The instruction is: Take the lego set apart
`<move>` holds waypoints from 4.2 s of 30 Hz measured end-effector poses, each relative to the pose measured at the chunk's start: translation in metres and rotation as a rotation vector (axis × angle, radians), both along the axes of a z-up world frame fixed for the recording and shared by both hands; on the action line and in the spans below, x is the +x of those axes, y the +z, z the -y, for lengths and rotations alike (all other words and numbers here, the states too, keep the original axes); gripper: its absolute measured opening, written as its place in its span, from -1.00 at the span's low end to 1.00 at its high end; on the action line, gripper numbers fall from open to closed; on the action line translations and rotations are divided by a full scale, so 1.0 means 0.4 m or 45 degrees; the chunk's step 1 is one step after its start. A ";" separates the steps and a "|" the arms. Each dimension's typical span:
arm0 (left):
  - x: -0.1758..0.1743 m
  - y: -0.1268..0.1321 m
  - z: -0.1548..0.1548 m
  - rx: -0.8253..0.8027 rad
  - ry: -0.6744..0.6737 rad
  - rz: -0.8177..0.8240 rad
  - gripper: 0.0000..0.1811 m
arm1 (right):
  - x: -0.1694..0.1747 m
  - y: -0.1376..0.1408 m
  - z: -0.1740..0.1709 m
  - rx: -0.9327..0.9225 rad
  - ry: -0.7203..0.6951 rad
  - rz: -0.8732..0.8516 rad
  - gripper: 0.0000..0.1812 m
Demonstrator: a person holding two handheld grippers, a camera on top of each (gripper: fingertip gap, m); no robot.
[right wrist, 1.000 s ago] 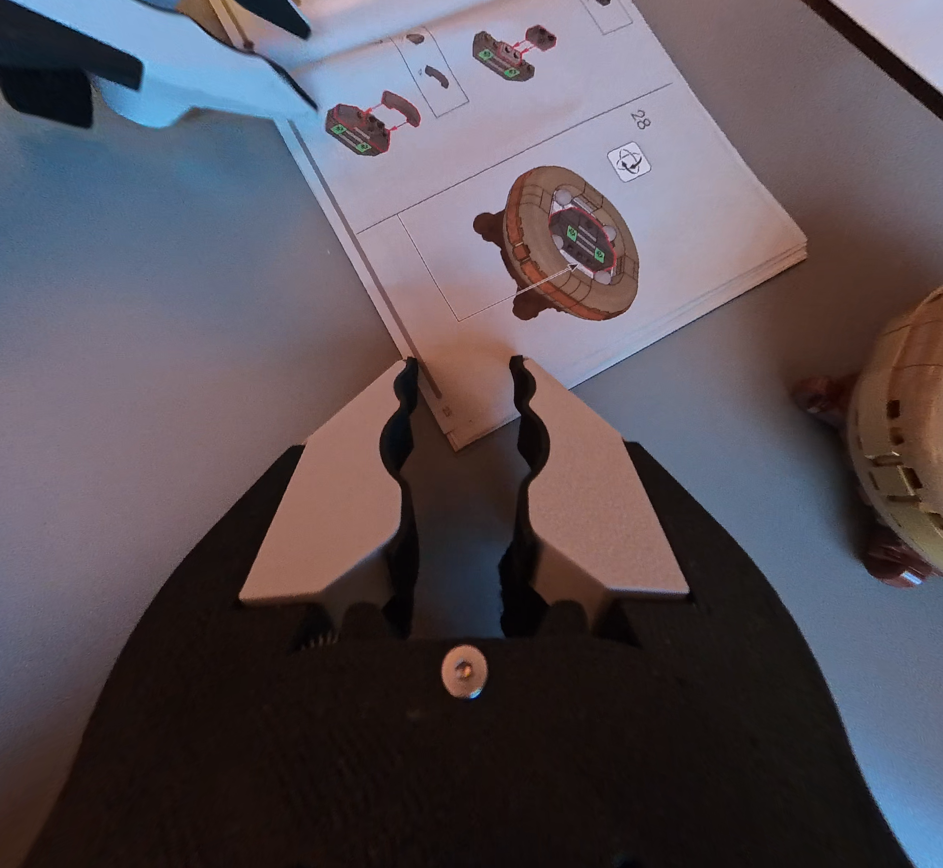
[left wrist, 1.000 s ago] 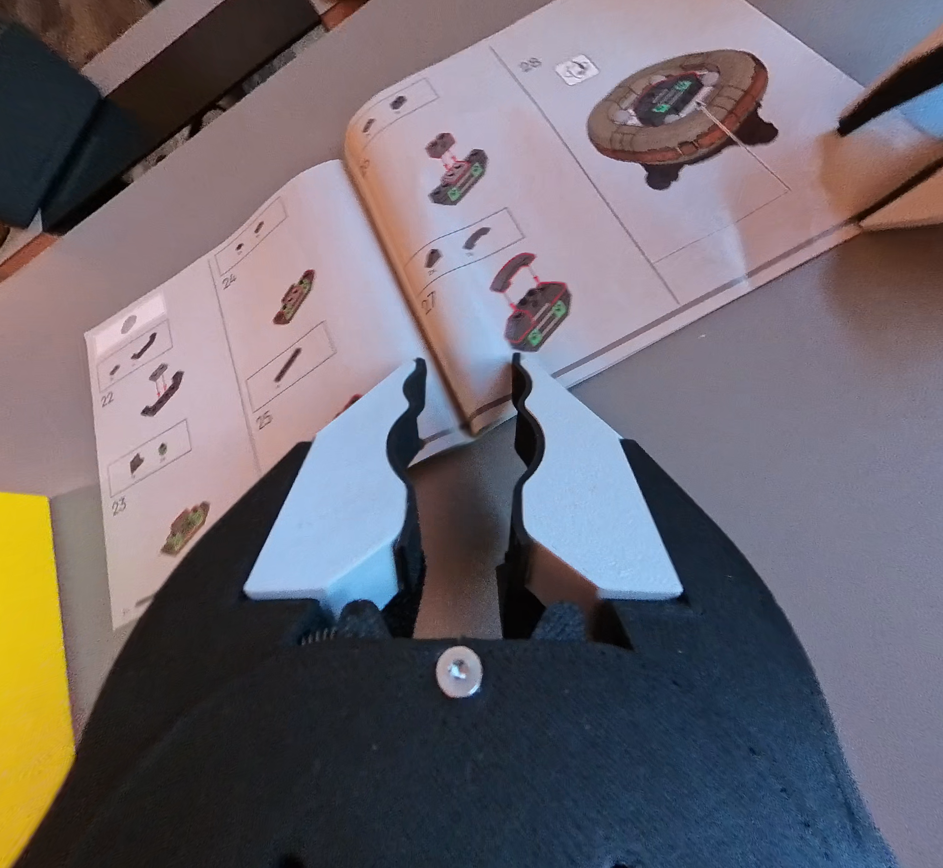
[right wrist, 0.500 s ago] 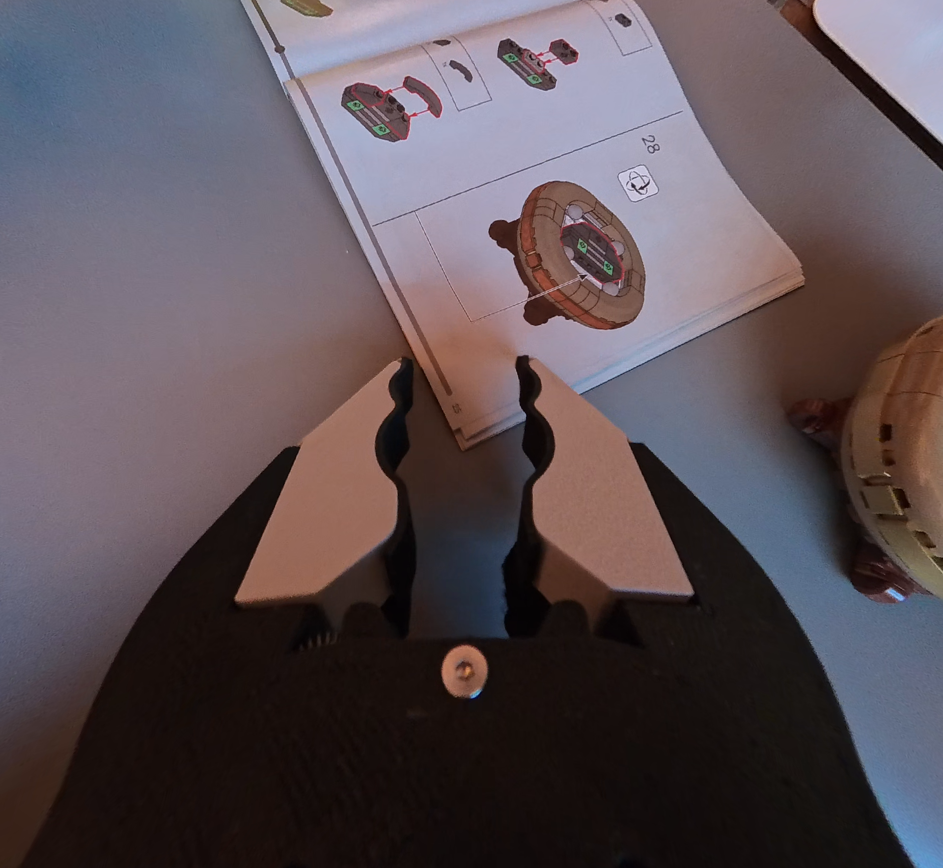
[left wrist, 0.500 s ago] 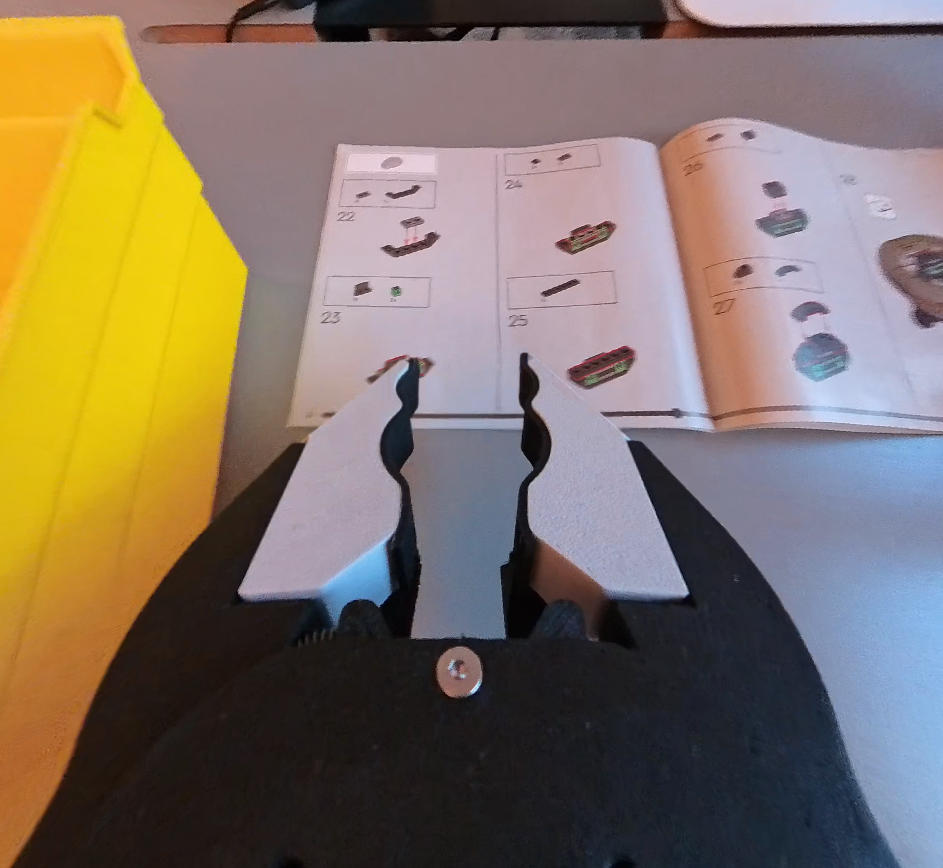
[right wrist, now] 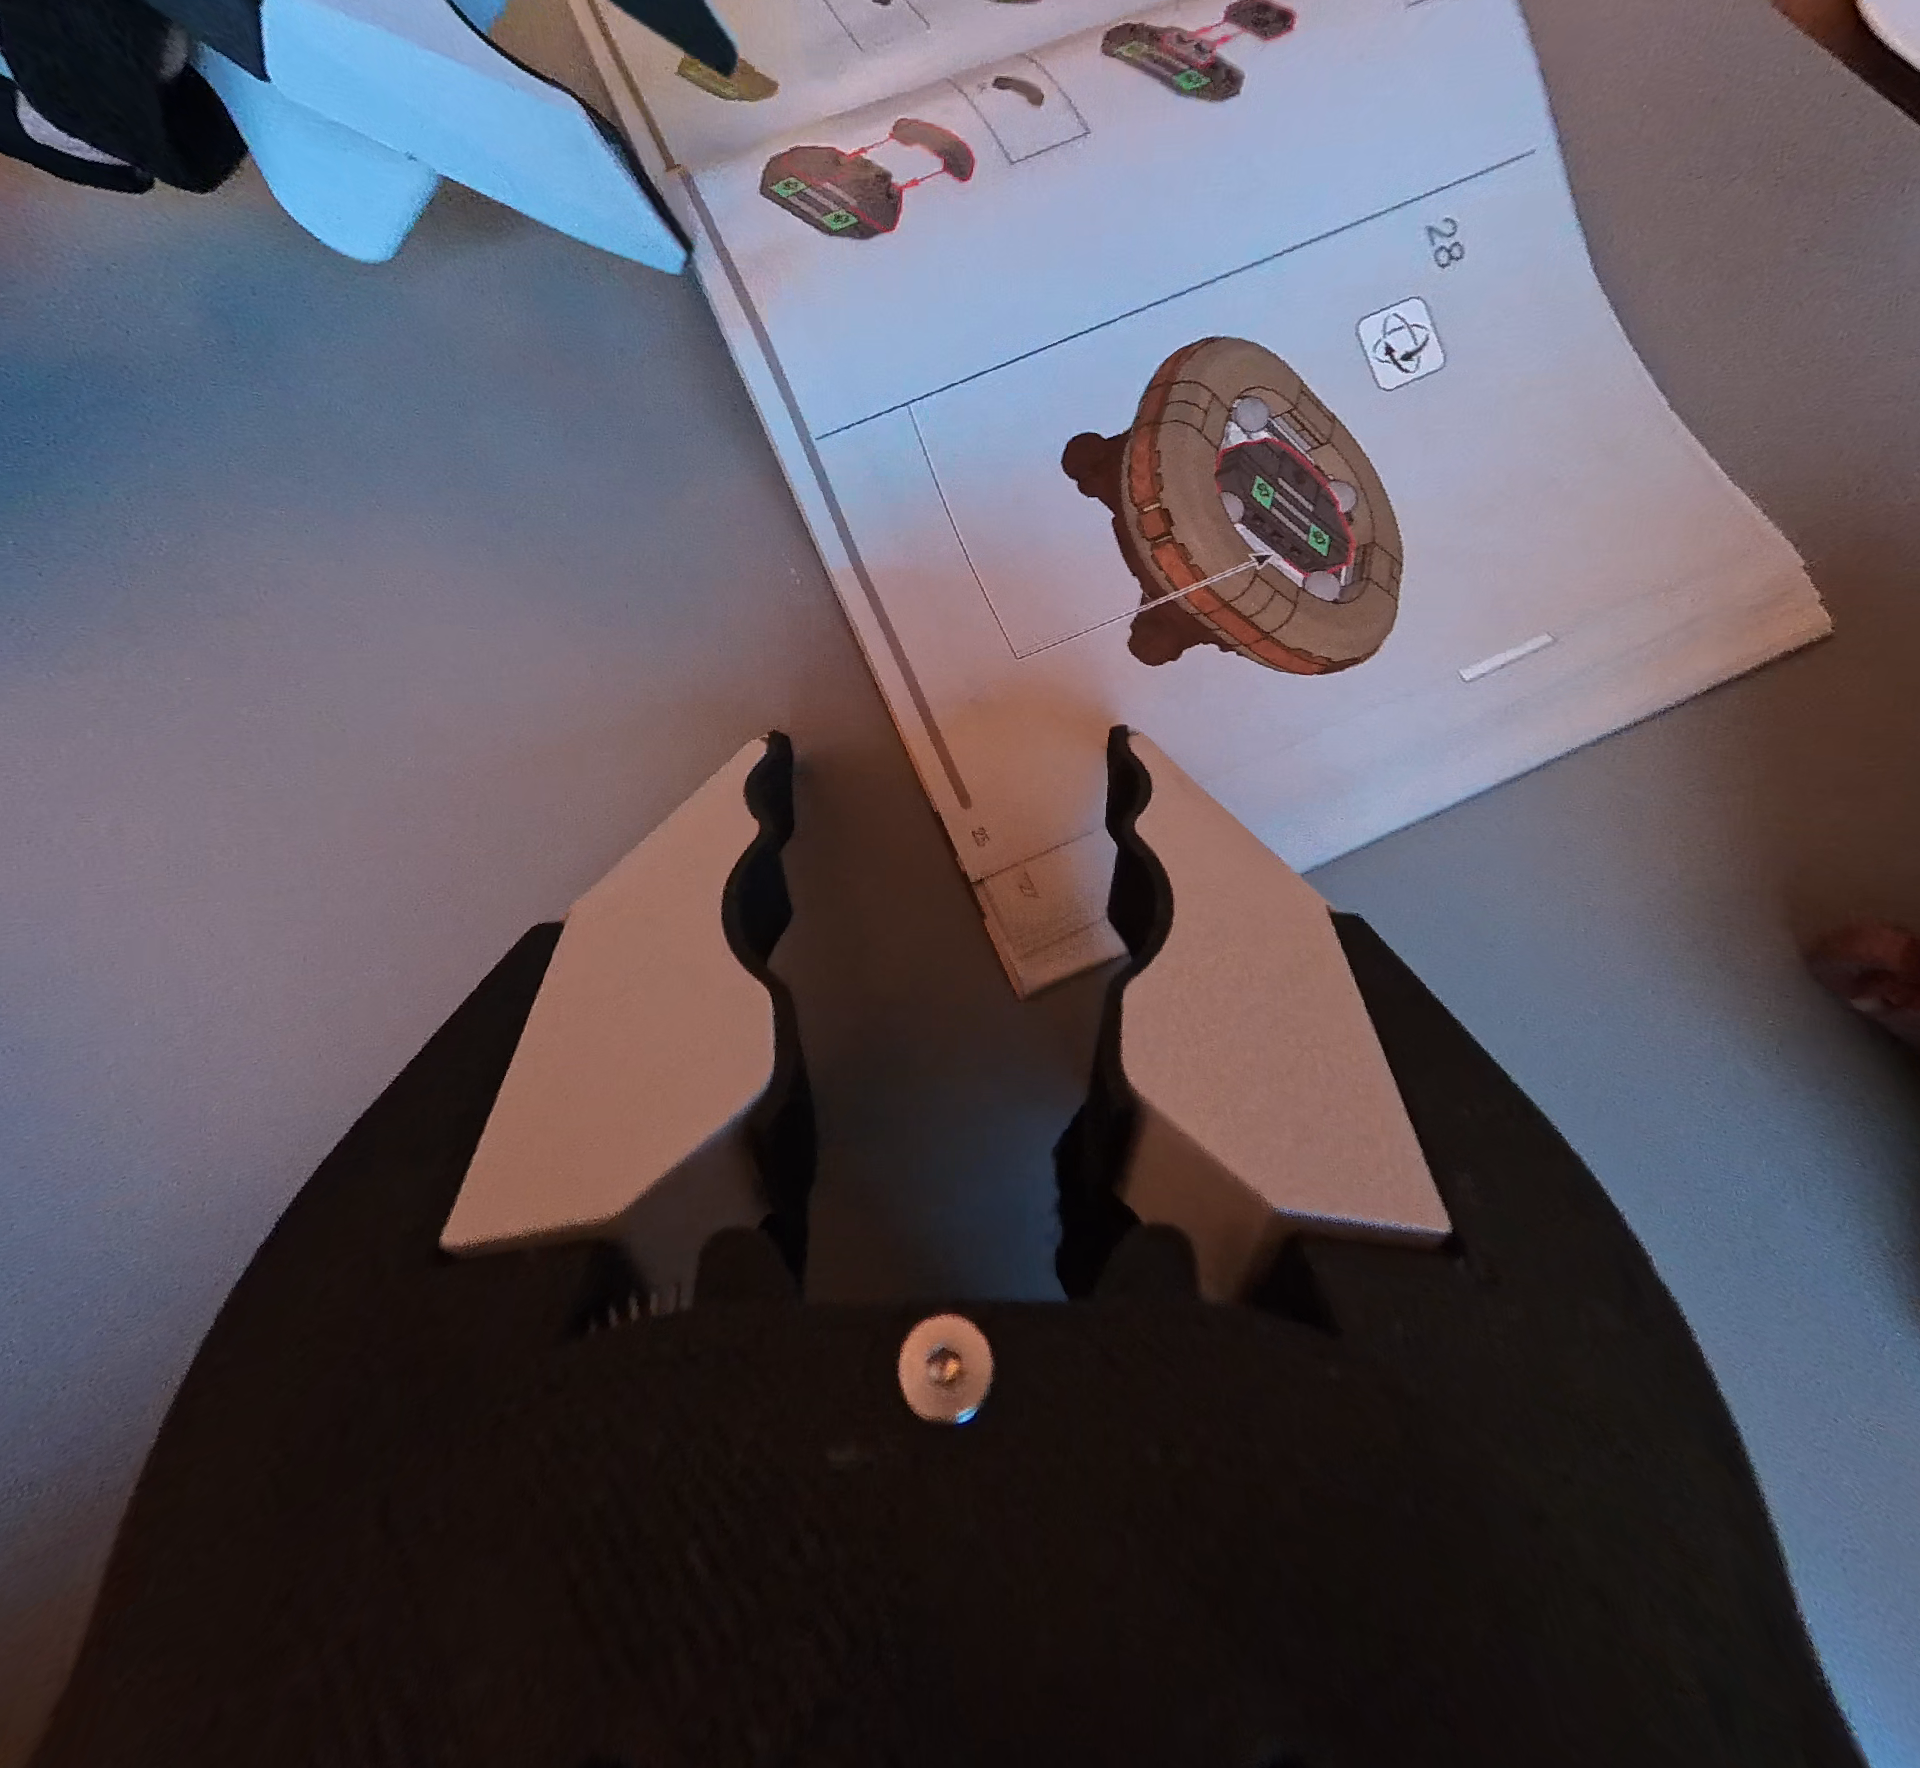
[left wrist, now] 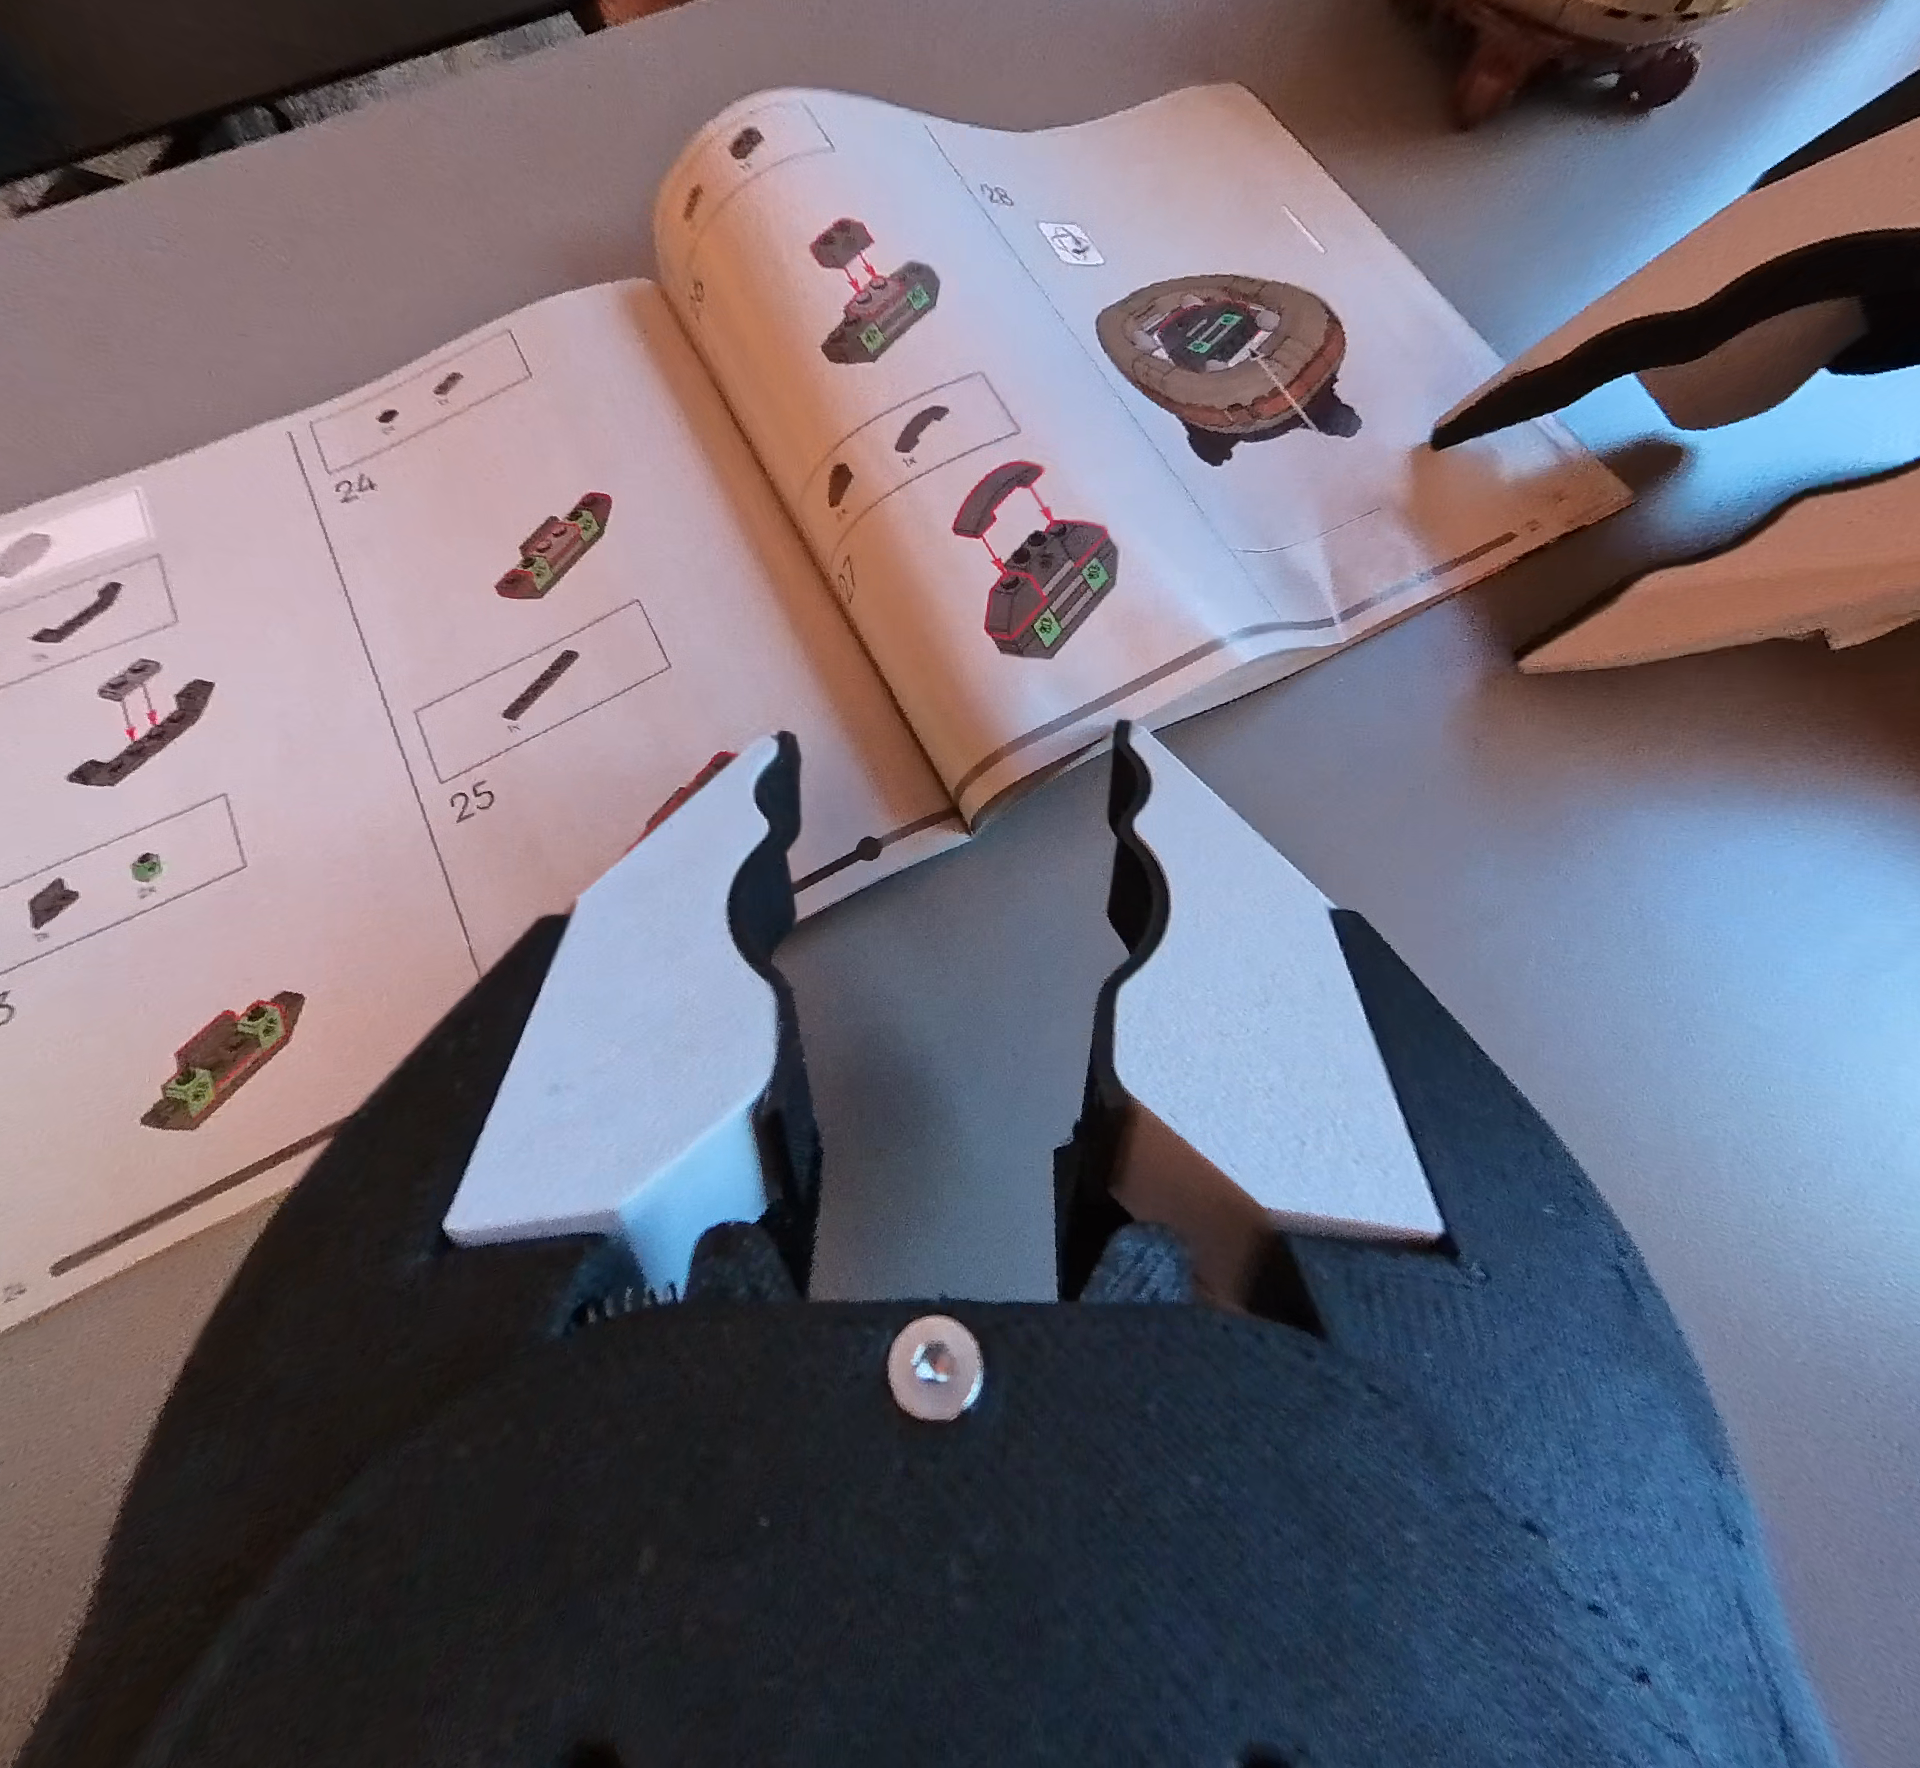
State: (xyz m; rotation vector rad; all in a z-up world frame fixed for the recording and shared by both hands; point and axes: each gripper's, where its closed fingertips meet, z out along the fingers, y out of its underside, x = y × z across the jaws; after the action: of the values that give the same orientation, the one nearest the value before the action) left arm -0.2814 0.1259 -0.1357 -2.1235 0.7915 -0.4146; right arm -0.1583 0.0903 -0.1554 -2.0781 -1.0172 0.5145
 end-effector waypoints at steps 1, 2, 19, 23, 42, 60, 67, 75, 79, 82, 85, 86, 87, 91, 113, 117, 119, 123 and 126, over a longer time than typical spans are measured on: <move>0.000 -0.001 0.000 -0.008 -0.001 0.003 -0.35 | -0.007 -0.001 -0.001 0.003 0.008 0.005 -0.33; 0.001 -0.001 0.001 -0.012 -0.006 0.008 -0.35 | -0.013 -0.001 -0.002 0.007 0.015 0.009 -0.33; -0.038 0.115 -0.038 0.139 0.199 0.313 -0.37 | -0.049 0.015 0.008 0.065 0.080 -0.009 -0.30; -0.154 0.145 -0.061 0.156 0.458 0.478 -0.54 | -0.022 0.024 0.008 0.106 0.049 0.012 -0.29; -0.020 0.135 -0.018 0.416 0.145 0.074 -0.71 | -0.007 -0.002 0.014 0.026 0.040 0.032 -0.29; 0.091 -0.032 0.020 -0.168 -0.023 0.201 -0.36 | -0.037 0.006 0.018 -0.076 0.022 -0.070 -0.25; 0.106 -0.032 0.040 -0.160 -0.120 0.167 -0.15 | -0.060 0.003 0.007 -0.050 0.050 -0.044 -0.24; 0.094 -0.042 0.028 -0.093 -0.100 0.060 -0.31 | -0.078 0.002 -0.005 -0.037 0.062 -0.032 -0.24; 0.091 -0.041 0.023 -0.096 -0.069 0.074 -0.35 | -0.078 0.001 -0.005 -0.032 0.061 -0.029 -0.24; 0.086 -0.038 0.018 -0.126 -0.047 0.122 -0.41 | -0.079 0.001 -0.004 -0.029 0.065 -0.026 -0.23; 0.086 -0.035 0.019 -0.151 -0.051 0.158 -0.40 | -0.079 0.000 -0.002 -0.020 0.070 -0.015 -0.22; 0.087 -0.035 0.020 -0.151 -0.060 0.157 -0.39 | -0.079 0.000 -0.002 -0.019 0.071 -0.014 -0.22; 0.089 -0.035 0.023 -0.147 -0.070 0.153 -0.36 | -0.079 0.000 -0.002 -0.020 0.071 -0.015 -0.22; 0.090 -0.039 0.024 -0.109 -0.076 0.095 -0.36 | -0.079 0.001 -0.002 -0.026 0.070 -0.024 -0.22; 0.092 -0.052 0.028 -0.012 -0.102 -0.070 -0.30 | -0.080 0.002 -0.001 -0.032 0.066 -0.034 -0.22; 0.087 -0.048 0.020 -0.036 -0.063 -0.024 -0.38 | -0.080 0.003 -0.001 -0.033 0.065 -0.035 -0.22; 0.086 -0.048 0.017 -0.037 -0.051 -0.021 -0.39 | -0.080 0.003 -0.001 -0.035 0.065 -0.037 -0.22; 0.085 -0.047 0.016 -0.040 -0.043 -0.015 -0.41 | -0.080 0.003 -0.001 -0.034 0.066 -0.036 -0.22; 0.085 -0.045 0.016 -0.056 -0.037 0.014 -0.41 | -0.080 0.003 0.000 -0.034 0.067 -0.037 -0.22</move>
State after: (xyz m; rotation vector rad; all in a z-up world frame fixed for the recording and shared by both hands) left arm -0.2474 0.1197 -0.1538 -2.1506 0.8146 -0.4626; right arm -0.1905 0.0904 -0.1542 -2.0663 -1.0564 0.5863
